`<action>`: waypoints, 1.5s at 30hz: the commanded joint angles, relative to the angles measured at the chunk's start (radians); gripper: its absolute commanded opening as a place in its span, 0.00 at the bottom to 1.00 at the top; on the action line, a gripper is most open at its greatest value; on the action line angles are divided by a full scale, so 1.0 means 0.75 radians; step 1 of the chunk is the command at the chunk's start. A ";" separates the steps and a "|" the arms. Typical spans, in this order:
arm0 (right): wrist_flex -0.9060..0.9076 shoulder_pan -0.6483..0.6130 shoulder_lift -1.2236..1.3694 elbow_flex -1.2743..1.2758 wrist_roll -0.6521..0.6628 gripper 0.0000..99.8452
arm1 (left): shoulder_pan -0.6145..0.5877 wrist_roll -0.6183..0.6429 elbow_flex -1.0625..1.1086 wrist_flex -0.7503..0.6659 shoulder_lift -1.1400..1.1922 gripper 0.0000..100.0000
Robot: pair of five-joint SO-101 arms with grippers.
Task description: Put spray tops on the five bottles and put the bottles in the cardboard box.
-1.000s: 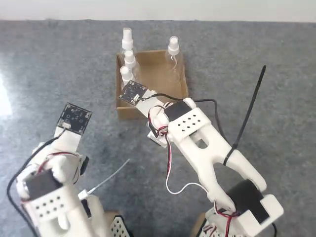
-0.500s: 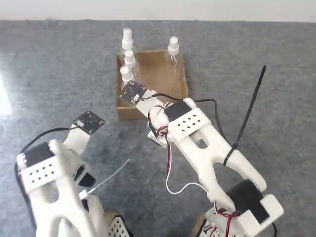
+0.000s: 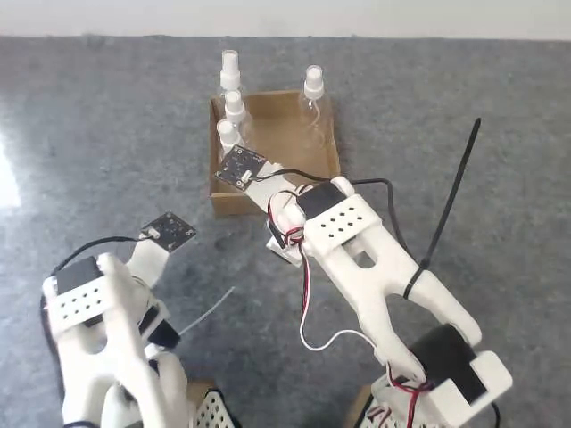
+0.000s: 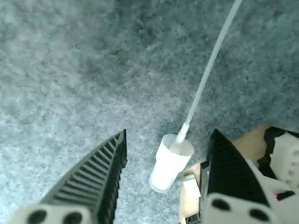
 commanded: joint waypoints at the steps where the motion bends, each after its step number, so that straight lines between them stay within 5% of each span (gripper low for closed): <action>1: -0.021 0.024 -0.071 -0.006 -0.010 0.08 | 0.006 -0.012 -0.005 -0.035 0.014 0.26; 27: -0.021 0.024 -0.071 -0.006 -0.008 0.08 | 0.043 -0.004 0.083 -0.141 0.018 0.24; 36: -0.021 0.024 -0.071 -0.006 -0.010 0.08 | 0.317 0.174 0.007 -0.063 0.014 0.24; 45: -0.021 0.024 -0.071 -0.006 -0.008 0.08 | 0.426 0.280 0.179 -0.309 0.016 0.22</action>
